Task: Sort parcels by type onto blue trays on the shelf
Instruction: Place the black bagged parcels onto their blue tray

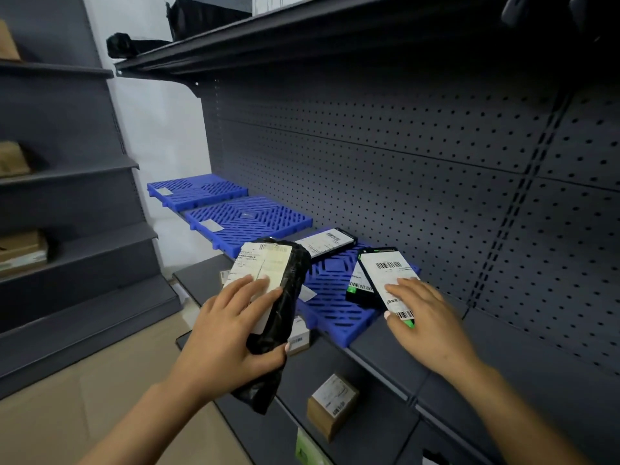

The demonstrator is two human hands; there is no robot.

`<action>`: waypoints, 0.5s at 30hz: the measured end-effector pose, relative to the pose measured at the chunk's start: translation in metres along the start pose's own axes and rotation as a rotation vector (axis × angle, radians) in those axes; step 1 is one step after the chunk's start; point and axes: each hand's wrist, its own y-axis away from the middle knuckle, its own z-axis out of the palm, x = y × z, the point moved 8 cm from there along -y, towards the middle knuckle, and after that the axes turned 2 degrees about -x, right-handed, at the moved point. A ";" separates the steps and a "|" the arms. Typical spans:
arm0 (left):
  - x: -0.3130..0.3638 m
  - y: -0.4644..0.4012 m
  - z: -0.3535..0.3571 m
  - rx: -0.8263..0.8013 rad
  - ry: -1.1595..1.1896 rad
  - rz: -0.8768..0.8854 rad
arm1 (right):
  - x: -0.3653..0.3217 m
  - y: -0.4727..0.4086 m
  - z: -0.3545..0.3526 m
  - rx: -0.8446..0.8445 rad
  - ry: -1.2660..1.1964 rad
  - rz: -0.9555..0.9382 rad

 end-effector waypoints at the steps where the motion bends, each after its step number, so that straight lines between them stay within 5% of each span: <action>1: -0.006 -0.008 0.002 -0.002 0.008 0.012 | 0.001 -0.005 0.004 -0.002 0.011 0.011; 15: -0.079 -0.125 0.056 -0.074 0.204 0.274 | -0.011 -0.074 0.051 -0.001 0.139 0.298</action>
